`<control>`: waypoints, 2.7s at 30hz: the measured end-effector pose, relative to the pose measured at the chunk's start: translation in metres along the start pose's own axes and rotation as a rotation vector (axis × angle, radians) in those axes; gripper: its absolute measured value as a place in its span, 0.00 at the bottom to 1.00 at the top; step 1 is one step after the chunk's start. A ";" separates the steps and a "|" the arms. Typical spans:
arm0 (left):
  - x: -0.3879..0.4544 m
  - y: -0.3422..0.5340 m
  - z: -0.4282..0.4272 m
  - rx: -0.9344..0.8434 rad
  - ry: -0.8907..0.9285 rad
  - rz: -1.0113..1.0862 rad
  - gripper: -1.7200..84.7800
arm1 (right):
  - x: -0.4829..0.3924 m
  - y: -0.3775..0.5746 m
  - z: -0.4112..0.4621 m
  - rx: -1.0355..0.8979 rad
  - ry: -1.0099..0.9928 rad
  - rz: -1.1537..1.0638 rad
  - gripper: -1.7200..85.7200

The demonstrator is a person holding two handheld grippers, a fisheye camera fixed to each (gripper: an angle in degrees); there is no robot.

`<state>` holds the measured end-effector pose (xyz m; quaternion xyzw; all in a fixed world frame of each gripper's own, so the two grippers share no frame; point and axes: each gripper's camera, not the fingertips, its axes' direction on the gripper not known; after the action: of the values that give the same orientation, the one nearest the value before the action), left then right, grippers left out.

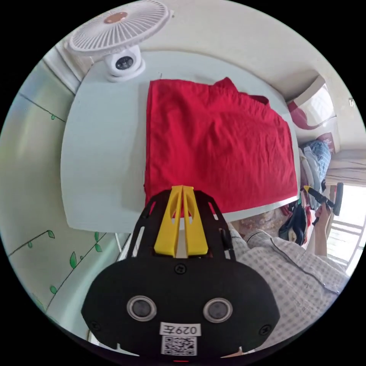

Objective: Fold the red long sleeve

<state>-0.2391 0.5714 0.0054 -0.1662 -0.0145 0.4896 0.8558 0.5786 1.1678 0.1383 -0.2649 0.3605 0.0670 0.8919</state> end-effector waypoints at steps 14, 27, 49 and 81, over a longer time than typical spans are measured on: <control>-0.118 0.122 0.012 0.253 0.206 -0.384 0.01 | -0.112 0.068 0.070 -0.091 -0.075 -0.081 0.01; -0.206 0.133 0.064 0.039 0.225 -0.237 0.01 | -0.243 0.095 0.118 -0.220 0.173 -0.014 0.02; -0.350 0.196 0.063 -0.015 0.896 0.045 0.01 | -0.835 0.207 0.331 -0.342 0.339 -0.819 0.21; -0.297 0.152 0.102 -0.032 0.928 0.069 0.01 | -0.429 0.173 0.029 0.349 -0.339 -0.042 0.02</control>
<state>-0.5394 0.4197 0.0972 -0.3812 0.3682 0.3915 0.7522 0.2289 1.3605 0.3731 -0.0994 0.2064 0.0288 0.9730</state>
